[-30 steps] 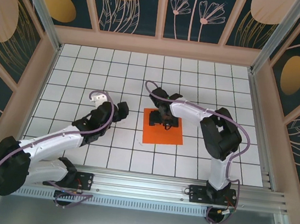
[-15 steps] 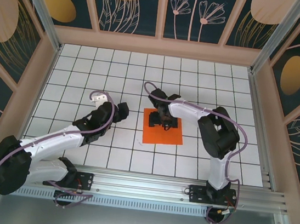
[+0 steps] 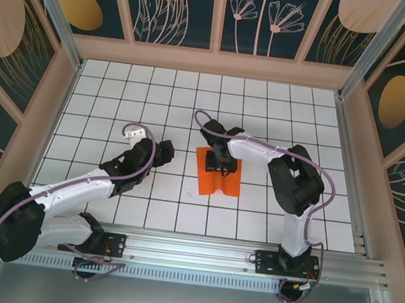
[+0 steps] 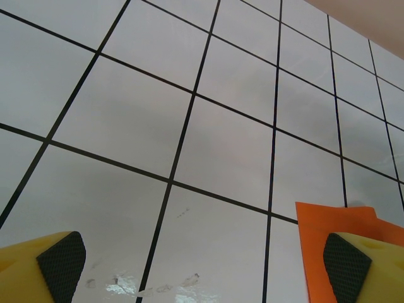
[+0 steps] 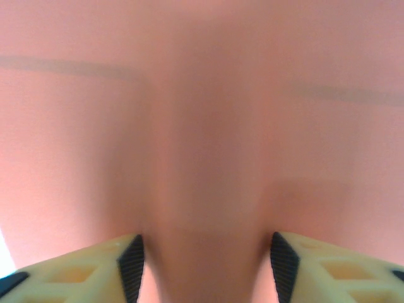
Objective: Fold a paper plane with a square sheet of paper (pick it up from the middle)
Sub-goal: Fold the square sheet of paper in half at the center of the table.
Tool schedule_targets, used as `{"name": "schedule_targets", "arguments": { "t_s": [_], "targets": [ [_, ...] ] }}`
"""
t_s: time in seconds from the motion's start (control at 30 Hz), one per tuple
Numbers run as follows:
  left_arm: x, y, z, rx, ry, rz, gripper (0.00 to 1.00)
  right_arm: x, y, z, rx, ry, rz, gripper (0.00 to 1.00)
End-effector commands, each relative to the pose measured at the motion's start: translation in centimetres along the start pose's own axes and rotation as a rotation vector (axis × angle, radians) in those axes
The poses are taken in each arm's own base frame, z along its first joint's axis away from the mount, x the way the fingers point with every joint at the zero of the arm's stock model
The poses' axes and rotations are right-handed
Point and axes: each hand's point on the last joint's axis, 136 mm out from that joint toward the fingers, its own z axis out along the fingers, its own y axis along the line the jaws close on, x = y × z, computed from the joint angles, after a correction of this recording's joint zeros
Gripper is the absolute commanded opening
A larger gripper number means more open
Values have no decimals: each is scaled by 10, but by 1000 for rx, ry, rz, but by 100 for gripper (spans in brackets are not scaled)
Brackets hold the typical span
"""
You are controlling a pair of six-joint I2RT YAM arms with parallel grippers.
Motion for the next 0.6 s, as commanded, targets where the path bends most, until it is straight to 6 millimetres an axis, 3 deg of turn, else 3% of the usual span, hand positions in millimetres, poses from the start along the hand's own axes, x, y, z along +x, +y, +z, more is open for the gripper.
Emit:
{"name": "schedule_targets", "arguments": {
  "t_s": [0.0, 0.2, 0.4, 0.47, 0.57],
  "targets": [
    [-3, -1, 0, -9, 5, -11, 98, -13, 7, -37, -52, -69, 8, 50],
    [-6, -4, -1, -4, 2, -21, 99, -22, 33, -70, -255, -133, 37, 39],
    [-9, -8, -2, 6, -2, -35, 98, -30, 60, -102, -526, -180, 81, 41],
    [-9, -10, -2, 14, 1, -37, 98, -31, 60, -103, -591, -184, 111, 41],
    [-9, -15, -2, 30, 11, -38, 99, -31, 46, -89, -610, -175, 161, 42]
  ]
}}
